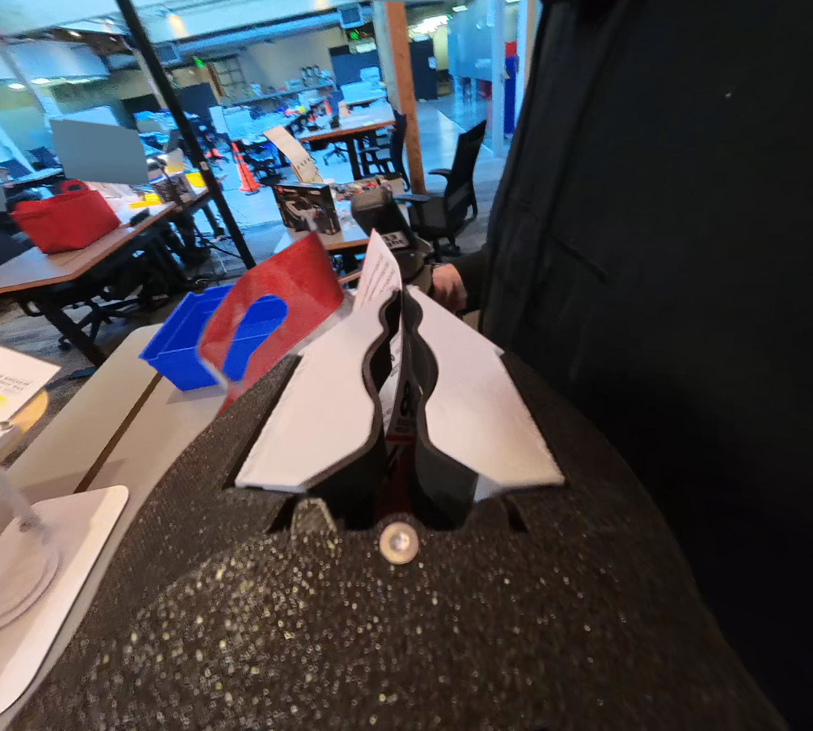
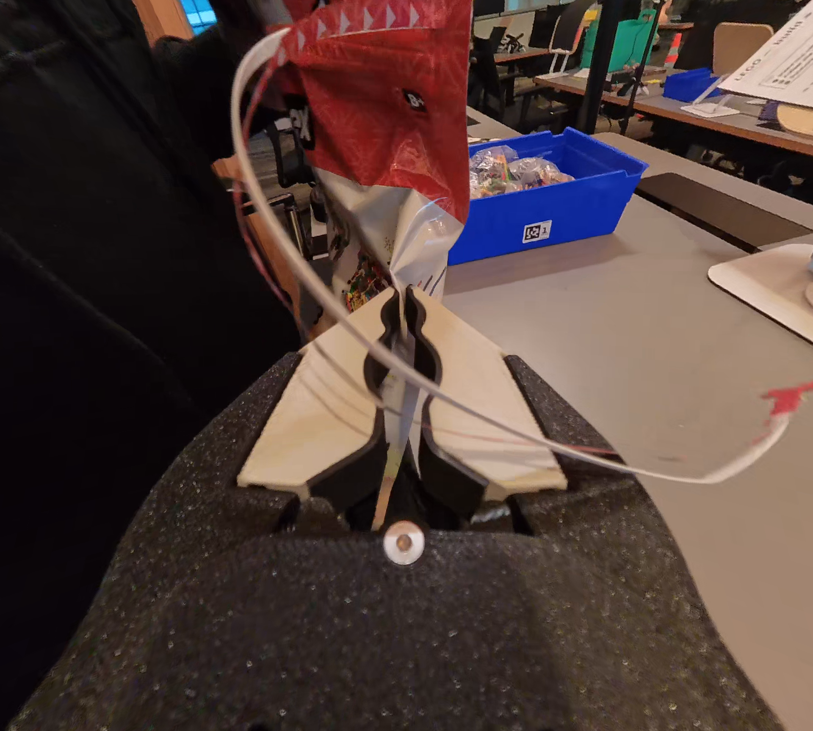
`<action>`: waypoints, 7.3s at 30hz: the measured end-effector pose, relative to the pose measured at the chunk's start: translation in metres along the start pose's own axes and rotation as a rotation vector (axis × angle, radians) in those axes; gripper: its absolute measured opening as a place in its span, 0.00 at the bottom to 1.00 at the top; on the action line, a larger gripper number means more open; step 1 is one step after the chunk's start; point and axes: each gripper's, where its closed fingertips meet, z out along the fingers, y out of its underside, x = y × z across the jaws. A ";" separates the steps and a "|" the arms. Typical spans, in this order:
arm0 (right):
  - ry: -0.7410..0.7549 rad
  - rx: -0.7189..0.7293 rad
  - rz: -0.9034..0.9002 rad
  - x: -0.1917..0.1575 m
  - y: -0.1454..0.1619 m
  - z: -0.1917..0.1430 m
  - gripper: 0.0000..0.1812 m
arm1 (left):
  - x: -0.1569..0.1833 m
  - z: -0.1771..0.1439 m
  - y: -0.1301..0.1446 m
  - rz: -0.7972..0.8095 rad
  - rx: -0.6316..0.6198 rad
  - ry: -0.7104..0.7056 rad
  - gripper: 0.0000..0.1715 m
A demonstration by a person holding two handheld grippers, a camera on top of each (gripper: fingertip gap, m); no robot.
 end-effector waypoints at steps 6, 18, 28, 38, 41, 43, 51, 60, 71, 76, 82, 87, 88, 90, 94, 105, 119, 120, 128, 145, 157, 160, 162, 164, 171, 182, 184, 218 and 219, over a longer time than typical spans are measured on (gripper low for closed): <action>0.028 -0.046 -0.070 0.000 0.001 0.008 0.00 | 0.019 0.021 -0.002 0.030 -0.039 0.069 0.00; 0.119 -0.067 0.041 0.035 0.009 0.012 0.00 | -0.082 -0.027 -0.019 -0.143 0.095 -0.380 0.00; 0.181 -0.056 0.112 0.060 0.017 -0.021 0.00 | -0.148 -0.094 -0.076 -0.133 0.177 -0.594 0.00; 0.396 0.026 0.135 0.107 -0.035 -0.138 0.00 | -0.175 -0.096 -0.029 -0.333 0.296 -0.642 0.00; 0.428 0.034 0.161 0.128 -0.062 -0.181 0.00 | -0.179 -0.078 0.008 -0.461 0.327 -0.623 0.00; 0.469 0.020 0.159 0.147 -0.076 -0.208 0.00 | -0.181 -0.061 0.045 -0.574 0.327 -0.609 0.00; 0.504 -0.213 0.224 0.239 -0.093 -0.287 0.00 | -0.186 -0.019 0.188 -0.993 0.332 -0.612 0.00; 0.422 -0.427 0.520 0.360 -0.019 -0.318 0.00 | -0.192 -0.020 0.242 -1.115 0.317 -0.680 0.00; 0.869 -0.867 0.364 0.417 0.061 -0.360 0.27 | -0.194 -0.034 0.283 -1.183 0.293 -0.781 0.00; 0.610 -0.752 0.164 0.353 0.017 -0.270 0.19 | -0.198 -0.033 0.291 -1.131 0.221 -0.840 0.09; 0.562 -0.957 0.051 0.355 0.105 -0.217 0.06 | -0.201 -0.028 0.301 -1.179 0.231 -0.826 0.09; 0.616 -0.938 0.115 0.374 0.145 -0.210 0.00 | -0.196 -0.025 0.305 -1.168 0.199 -0.829 0.07; 0.616 -0.923 0.153 0.375 0.148 -0.207 0.00 | -0.196 -0.026 0.306 -1.167 0.197 -0.833 0.07; 0.593 -0.879 0.226 0.375 0.152 -0.203 0.00 | -0.196 -0.026 0.307 -1.163 0.185 -0.840 0.08; 0.606 -0.804 0.255 0.372 0.136 -0.208 0.00 | -0.193 -0.022 0.305 -1.087 0.089 -0.855 0.21; 0.774 -0.590 0.304 0.352 0.077 -0.278 0.15 | -0.223 0.033 0.208 -0.737 -0.054 -0.786 0.43; 0.888 -0.341 0.603 0.278 0.121 -0.344 0.24 | -0.303 0.295 0.260 -1.236 0.099 -0.255 0.36; 0.890 -0.342 0.614 0.275 0.126 -0.344 0.24 | -0.305 0.301 0.258 -1.228 0.103 -0.236 0.28; 0.877 -0.220 0.561 0.263 0.113 -0.347 0.24 | -0.308 0.305 0.202 -0.979 0.187 -0.177 0.00; 0.088 0.268 0.455 0.244 -0.027 -0.245 0.42 | -0.241 0.178 0.021 -0.595 0.592 0.506 0.00; 0.005 0.455 0.238 0.202 -0.086 -0.202 0.00 | -0.275 0.120 0.041 -0.633 0.627 0.380 0.06; 0.013 0.516 0.186 0.197 -0.105 -0.210 0.00 | -0.268 0.115 0.057 -0.671 0.559 0.362 0.22; -0.014 0.565 0.167 0.192 -0.117 -0.218 0.00 | -0.258 0.116 0.072 -0.700 0.518 0.360 0.25; -0.030 0.598 0.155 0.190 -0.124 -0.223 0.00 | -0.248 0.119 0.085 -0.733 0.493 0.370 0.29; -0.081 0.607 0.162 0.191 -0.119 -0.226 0.00 | -0.180 0.130 0.079 -0.724 0.433 0.540 0.27; -0.135 0.573 0.242 0.199 -0.090 -0.225 0.00 | -0.144 0.136 0.065 -0.621 0.436 0.481 0.00; -0.119 0.562 0.255 0.203 -0.085 -0.225 0.00 | -0.143 0.140 0.070 -0.615 0.372 0.423 0.00; -0.153 0.316 0.422 0.165 -0.034 -0.120 0.14 | -0.234 0.051 0.122 -1.038 0.649 -0.006 0.00; -0.163 0.327 0.428 0.163 -0.034 -0.118 0.10 | -0.233 0.049 0.125 -1.051 0.662 -0.005 0.00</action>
